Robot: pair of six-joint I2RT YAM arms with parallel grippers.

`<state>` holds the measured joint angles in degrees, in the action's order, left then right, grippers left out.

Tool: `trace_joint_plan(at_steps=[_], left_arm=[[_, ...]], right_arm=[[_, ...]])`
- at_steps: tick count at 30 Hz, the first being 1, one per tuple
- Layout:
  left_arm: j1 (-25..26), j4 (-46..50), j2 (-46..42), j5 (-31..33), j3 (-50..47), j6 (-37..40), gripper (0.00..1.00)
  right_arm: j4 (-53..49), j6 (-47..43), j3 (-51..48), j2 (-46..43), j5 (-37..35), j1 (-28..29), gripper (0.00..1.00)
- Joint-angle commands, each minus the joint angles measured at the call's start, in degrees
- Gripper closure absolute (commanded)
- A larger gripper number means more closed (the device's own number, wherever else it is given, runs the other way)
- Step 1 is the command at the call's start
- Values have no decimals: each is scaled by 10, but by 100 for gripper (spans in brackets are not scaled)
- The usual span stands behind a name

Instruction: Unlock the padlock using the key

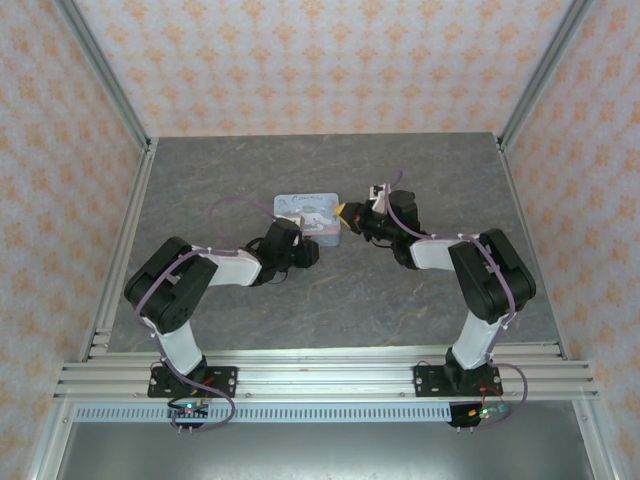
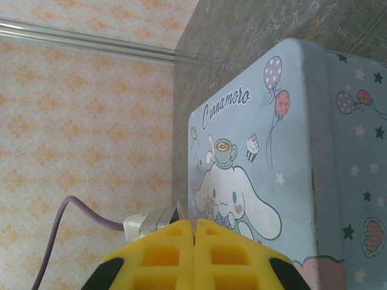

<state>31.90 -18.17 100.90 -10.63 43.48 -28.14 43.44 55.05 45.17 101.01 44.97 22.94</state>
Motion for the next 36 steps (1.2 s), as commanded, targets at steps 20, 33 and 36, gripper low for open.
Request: trace_joint_plan(at_steps=[20,33,36], left_arm=[[16,-95,30,9,24,-21,53],[16,-140,55,14,25,-88,53],[16,-134,60,27,24,-86,52]], right_arm=[[-6,-2,41,45,1,-2,100],[-10,-1,39,48,0,-2,100],[-11,-1,39,49,-1,-2,100]])
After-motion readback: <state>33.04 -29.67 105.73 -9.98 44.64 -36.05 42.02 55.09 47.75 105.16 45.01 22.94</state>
